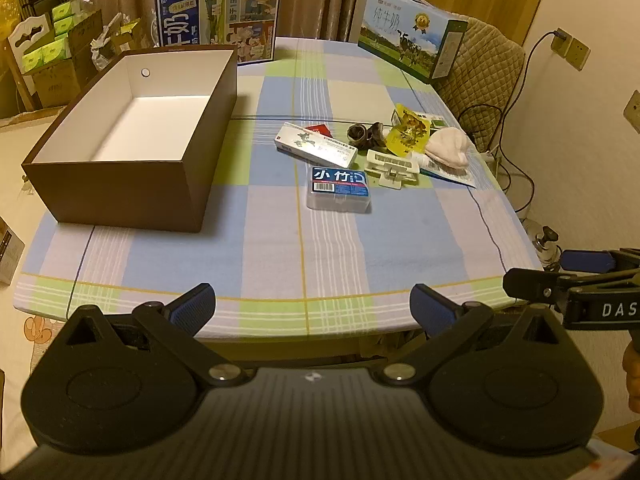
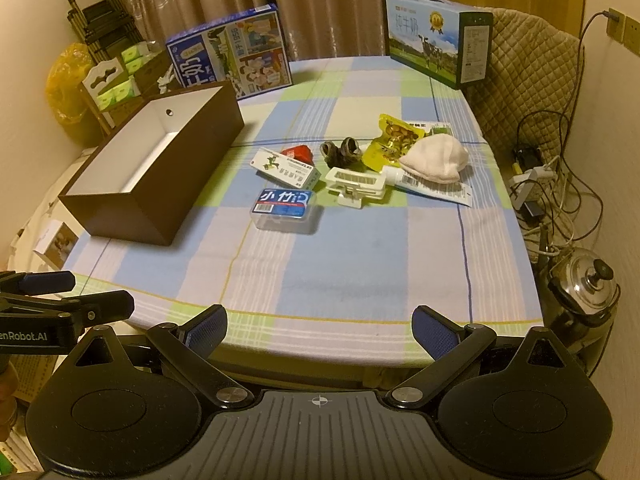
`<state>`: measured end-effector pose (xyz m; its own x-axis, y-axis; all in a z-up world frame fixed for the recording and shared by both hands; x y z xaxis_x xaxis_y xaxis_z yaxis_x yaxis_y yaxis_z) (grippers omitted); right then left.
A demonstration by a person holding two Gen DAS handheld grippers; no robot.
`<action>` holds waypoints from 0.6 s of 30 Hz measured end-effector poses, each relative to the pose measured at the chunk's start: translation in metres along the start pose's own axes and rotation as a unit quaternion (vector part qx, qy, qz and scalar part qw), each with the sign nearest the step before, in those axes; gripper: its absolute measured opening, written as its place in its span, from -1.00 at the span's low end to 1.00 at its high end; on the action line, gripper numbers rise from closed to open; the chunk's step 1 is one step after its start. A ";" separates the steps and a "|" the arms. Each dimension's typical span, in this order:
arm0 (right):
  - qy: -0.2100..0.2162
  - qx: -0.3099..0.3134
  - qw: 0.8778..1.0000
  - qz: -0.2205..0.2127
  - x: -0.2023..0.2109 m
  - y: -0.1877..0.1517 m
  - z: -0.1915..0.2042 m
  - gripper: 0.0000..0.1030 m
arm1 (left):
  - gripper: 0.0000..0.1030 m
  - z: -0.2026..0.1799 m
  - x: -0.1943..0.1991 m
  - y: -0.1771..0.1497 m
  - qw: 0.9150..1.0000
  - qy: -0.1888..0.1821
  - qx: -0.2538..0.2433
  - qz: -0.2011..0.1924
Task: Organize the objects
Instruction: 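Move left tool toward blue floss box while right tool approaches white cloth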
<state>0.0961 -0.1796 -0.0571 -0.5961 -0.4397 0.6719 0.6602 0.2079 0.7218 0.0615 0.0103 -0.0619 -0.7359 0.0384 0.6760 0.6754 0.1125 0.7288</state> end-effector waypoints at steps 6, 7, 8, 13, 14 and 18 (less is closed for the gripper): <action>0.000 -0.001 1.000 0.001 -0.003 0.003 -0.004 0.88 | 0.99 -0.003 -0.005 0.002 1.000 0.001 -0.001 0.003; 0.000 -0.001 1.000 0.002 -0.004 0.004 -0.005 0.88 | 0.99 -0.005 -0.006 0.003 1.000 0.000 -0.001 0.003; 0.000 0.000 1.000 0.001 -0.003 0.002 -0.005 0.88 | 0.99 -0.005 -0.008 0.003 1.000 0.000 -0.002 0.004; 0.000 -0.001 1.000 0.004 -0.008 0.006 -0.012 0.88 | 0.99 -0.009 -0.014 0.007 1.000 -0.001 -0.002 0.007; -0.001 -0.001 1.000 0.005 -0.009 0.007 -0.014 0.88 | 0.99 -0.009 -0.016 0.008 1.000 -0.001 -0.002 0.008; 0.000 -0.003 1.000 0.006 -0.012 0.010 -0.019 0.88 | 0.99 -0.012 -0.022 0.012 1.000 -0.001 -0.003 0.010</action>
Point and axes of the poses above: each gripper's, at about its wrist camera, not at the fingertips, and x roughly against the way its jaws point, z to its left, y to its top, the point moved 8 cm from there along -x, roughly the way its jaws point, and after that the axes turned 10 degrees about -z, right-handed, at the moved point
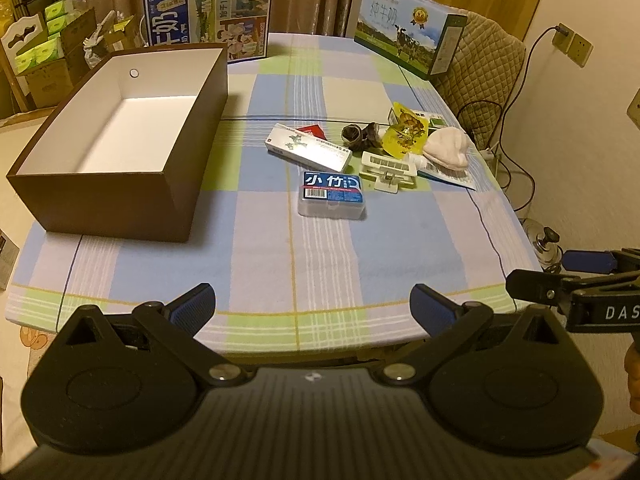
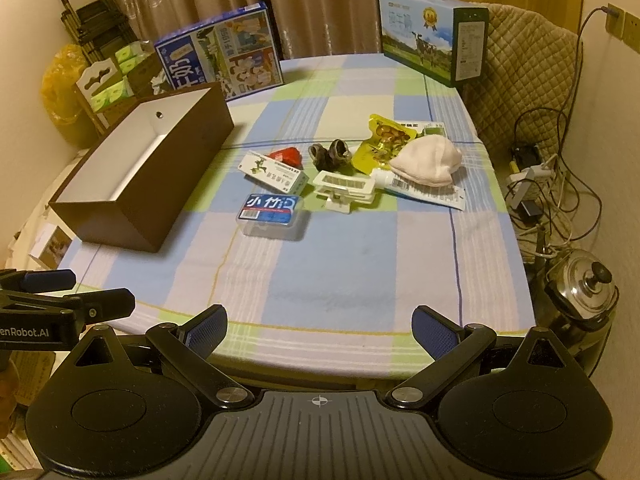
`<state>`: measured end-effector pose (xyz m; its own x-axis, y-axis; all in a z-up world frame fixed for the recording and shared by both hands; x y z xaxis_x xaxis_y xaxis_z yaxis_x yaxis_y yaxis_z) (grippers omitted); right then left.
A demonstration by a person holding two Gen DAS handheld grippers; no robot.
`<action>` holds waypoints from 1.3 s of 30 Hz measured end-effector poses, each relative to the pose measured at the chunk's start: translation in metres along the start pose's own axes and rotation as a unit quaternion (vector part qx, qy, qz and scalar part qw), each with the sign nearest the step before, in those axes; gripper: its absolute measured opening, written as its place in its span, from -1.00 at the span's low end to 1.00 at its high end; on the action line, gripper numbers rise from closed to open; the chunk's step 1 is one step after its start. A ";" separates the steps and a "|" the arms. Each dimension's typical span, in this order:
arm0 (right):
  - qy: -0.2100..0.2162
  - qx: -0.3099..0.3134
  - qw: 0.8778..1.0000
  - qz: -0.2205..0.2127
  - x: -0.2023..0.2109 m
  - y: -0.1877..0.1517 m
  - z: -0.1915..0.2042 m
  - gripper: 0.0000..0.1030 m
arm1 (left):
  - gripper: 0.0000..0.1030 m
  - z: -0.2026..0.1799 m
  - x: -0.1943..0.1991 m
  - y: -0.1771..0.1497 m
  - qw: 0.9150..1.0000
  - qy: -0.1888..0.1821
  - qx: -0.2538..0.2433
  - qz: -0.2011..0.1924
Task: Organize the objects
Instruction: 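Move left tool toward blue floss box while right tool approaches white cloth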
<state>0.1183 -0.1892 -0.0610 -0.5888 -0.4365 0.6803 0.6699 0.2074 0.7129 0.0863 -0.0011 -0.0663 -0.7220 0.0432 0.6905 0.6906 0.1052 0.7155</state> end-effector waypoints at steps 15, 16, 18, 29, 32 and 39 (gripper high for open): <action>-0.003 -0.001 1.000 0.005 -0.020 0.016 -0.022 0.88 | 0.99 -0.003 -0.033 0.019 1.000 0.002 0.005 0.014; -0.003 -0.001 1.000 0.006 -0.022 0.017 -0.023 0.88 | 0.99 -0.003 -0.036 0.020 1.000 0.001 0.006 0.016; -0.004 -0.004 1.000 0.007 -0.025 0.019 -0.028 0.88 | 0.99 -0.004 -0.043 0.022 1.000 0.001 0.005 0.020; -0.009 -0.026 1.000 0.005 -0.047 0.034 -0.066 0.88 | 0.99 -0.015 -0.090 0.035 0.999 -0.006 0.007 0.041; -0.013 -0.028 1.000 0.007 -0.054 0.038 -0.075 0.88 | 0.99 -0.019 -0.103 0.039 0.999 -0.010 0.005 0.045; -0.015 -0.031 0.999 0.009 -0.074 0.049 -0.097 0.88 | 0.99 -0.025 -0.137 0.044 0.998 -0.004 0.005 0.056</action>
Point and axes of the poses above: each gripper's, at about its wrist camera, not at the fingertips, and x roughly against the way its jaws point, z to its left, y to its top, the point moved 8 cm from there along -x, roughly the way its jaws point, and after that the axes turned 10 degrees about -z, right-handed, at the moved point
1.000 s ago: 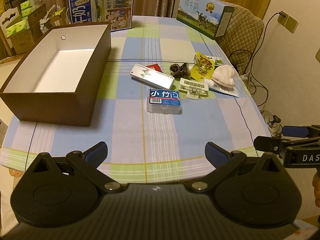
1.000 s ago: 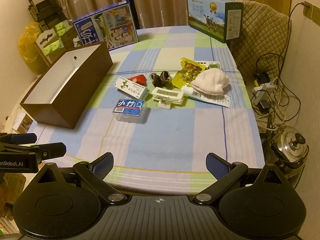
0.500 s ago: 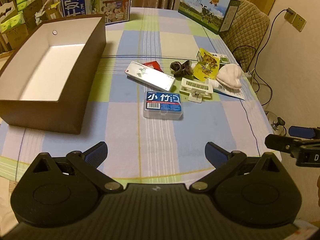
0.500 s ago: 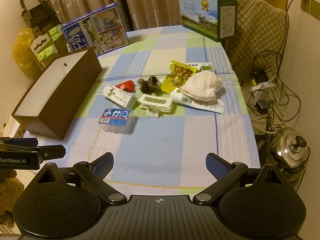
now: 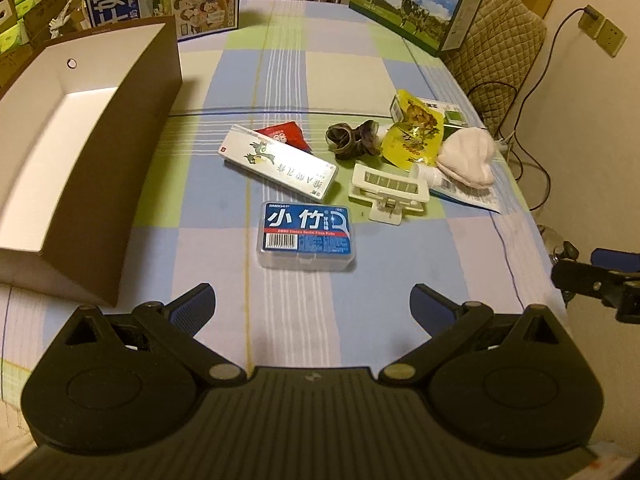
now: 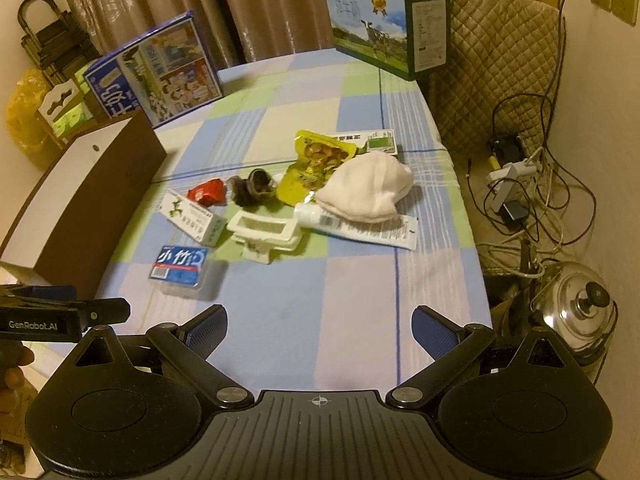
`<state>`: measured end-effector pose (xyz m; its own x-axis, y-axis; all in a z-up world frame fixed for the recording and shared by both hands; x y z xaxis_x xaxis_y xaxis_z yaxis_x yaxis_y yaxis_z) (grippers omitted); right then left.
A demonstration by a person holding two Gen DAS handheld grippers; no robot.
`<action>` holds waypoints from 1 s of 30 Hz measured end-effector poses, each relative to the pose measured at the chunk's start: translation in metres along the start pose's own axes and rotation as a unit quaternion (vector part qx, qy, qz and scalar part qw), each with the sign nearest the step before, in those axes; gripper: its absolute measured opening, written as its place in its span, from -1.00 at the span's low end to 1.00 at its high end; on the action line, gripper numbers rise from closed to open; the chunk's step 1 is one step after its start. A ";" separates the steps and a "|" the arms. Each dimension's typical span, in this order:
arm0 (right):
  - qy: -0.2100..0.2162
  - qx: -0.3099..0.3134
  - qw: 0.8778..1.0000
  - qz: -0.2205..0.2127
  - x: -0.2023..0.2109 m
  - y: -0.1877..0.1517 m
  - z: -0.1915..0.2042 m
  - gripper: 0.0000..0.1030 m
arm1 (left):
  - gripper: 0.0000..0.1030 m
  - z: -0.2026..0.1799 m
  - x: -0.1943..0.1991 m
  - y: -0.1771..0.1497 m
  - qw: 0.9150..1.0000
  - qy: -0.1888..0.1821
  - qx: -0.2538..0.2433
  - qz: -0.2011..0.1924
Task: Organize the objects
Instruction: 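Move left tool toward blue floss box while right tool approaches white cloth, then grasp blue floss box with left gripper while right gripper grasps white cloth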
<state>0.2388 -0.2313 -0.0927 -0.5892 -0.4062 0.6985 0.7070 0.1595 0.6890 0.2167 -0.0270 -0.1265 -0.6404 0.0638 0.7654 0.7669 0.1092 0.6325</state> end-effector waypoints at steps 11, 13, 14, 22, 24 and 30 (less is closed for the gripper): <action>-0.011 -0.011 1.000 0.012 -0.029 0.013 -0.029 0.86 | 0.98 -0.002 -0.063 0.007 1.000 0.019 -0.006 0.023; -0.015 -0.016 1.000 0.015 -0.032 0.014 -0.035 0.85 | 0.98 -0.001 -0.074 0.006 0.999 0.027 -0.008 0.028; -0.017 -0.019 1.000 0.017 -0.034 0.014 -0.039 0.85 | 0.98 0.000 -0.080 0.007 0.999 0.029 -0.008 0.030; -0.026 -0.035 0.999 0.020 -0.042 0.020 -0.060 0.77 | 0.98 0.002 -0.113 0.008 0.998 0.045 -0.017 0.050; -0.026 -0.037 0.999 0.019 -0.044 0.022 -0.064 0.77 | 0.98 0.003 -0.118 0.008 0.997 0.046 -0.018 0.053; -0.015 -0.046 0.999 0.015 -0.052 0.028 -0.072 0.76 | 0.81 0.005 -0.128 0.007 0.997 0.052 -0.012 0.055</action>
Point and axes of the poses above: each gripper's, at about its wrist camera, not at the fingertips, and x roughly against the way its jaws point, z to its left, y to its top, the point moved 8 cm from there along -x, roughly the way its jaws point, and after that the axes turned 10 degrees about -z, right-handed, at the moved point
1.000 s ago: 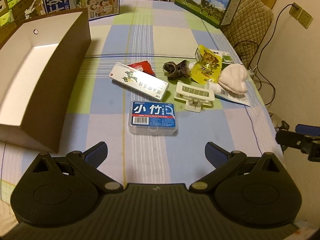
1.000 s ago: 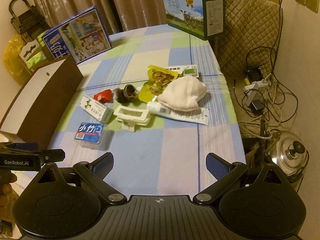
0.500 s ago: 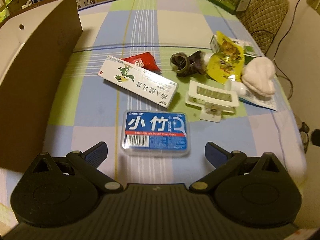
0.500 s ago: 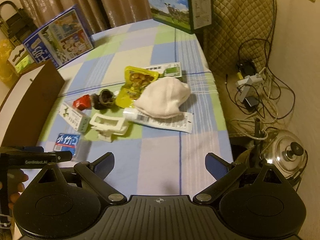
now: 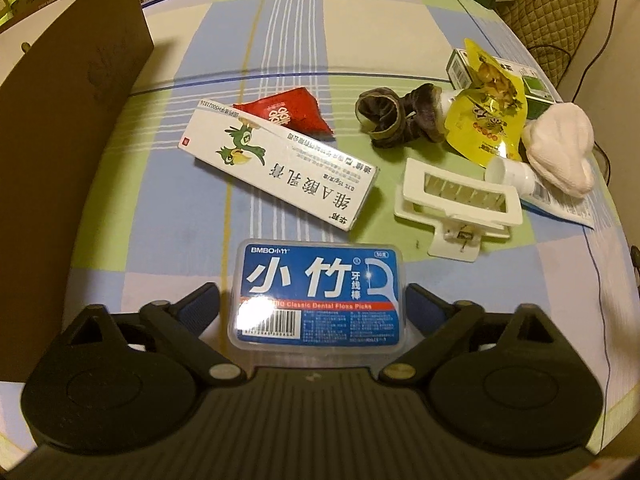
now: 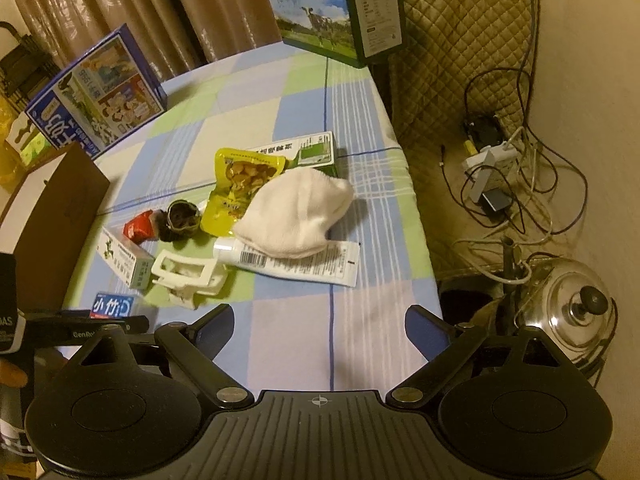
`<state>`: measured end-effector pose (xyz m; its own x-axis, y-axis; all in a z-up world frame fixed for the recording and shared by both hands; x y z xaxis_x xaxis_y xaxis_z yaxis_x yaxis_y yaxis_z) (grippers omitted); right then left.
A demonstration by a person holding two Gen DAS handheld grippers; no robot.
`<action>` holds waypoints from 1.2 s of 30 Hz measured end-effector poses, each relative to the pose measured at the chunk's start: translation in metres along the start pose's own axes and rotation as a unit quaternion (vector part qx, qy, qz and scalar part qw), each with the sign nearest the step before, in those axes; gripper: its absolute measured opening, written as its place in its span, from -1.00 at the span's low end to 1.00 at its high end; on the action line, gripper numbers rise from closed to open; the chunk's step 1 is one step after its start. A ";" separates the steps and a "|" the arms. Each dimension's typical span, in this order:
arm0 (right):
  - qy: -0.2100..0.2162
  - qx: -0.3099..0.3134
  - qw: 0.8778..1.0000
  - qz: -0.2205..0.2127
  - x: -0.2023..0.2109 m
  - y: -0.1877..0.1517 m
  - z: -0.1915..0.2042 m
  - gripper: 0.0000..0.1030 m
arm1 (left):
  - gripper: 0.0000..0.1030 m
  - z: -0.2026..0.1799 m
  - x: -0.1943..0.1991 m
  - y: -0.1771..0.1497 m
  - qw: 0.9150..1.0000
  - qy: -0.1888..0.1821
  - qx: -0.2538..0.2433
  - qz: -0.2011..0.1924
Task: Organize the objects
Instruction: 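Grasp blue floss box with left gripper while right gripper grasps white cloth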
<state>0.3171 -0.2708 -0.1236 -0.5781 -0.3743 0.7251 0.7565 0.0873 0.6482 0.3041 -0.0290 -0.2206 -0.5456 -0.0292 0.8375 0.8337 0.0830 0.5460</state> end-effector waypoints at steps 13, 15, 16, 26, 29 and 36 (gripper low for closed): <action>0.043 -0.003 0.999 -0.027 -0.035 0.027 -0.011 0.69 | 0.61 0.012 0.021 0.013 0.999 0.013 0.017 -0.038; 0.052 -0.006 0.998 -0.030 -0.047 0.033 -0.012 0.66 | 0.61 0.020 0.028 0.019 0.998 0.020 0.029 -0.046; 0.056 -0.007 0.998 -0.032 -0.052 0.035 -0.012 0.64 | 0.61 0.024 0.031 0.022 0.998 0.026 0.034 -0.049; 0.095 -0.085 0.992 -0.013 -0.112 0.051 -0.025 0.48 | 0.61 0.056 0.062 0.046 0.992 0.063 0.077 -0.078; 0.097 -0.108 0.989 -0.001 -0.125 0.050 -0.028 0.43 | 0.61 0.061 0.068 0.049 0.990 0.069 0.085 -0.084; 0.129 -0.133 0.983 0.001 -0.131 0.050 -0.029 -0.43 | 0.61 0.068 0.080 0.048 0.988 0.072 0.098 -0.090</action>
<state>0.4391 -0.2439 -0.1925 -0.5061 -0.5985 0.6210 0.8304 -0.1436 0.5384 0.2948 0.0402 -0.1282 -0.6547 -0.2014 0.7285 0.6834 0.2540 0.6844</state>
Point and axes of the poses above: each gripper's, at about its wrist camera, not at the fingertips, and x roughly against the way its jaws point, z to its left, y to its top, the point moved 8 cm from there along -x, roughly the way its jaws point, and after that the axes turned 10 degrees about -z, right-handed, at the moved point
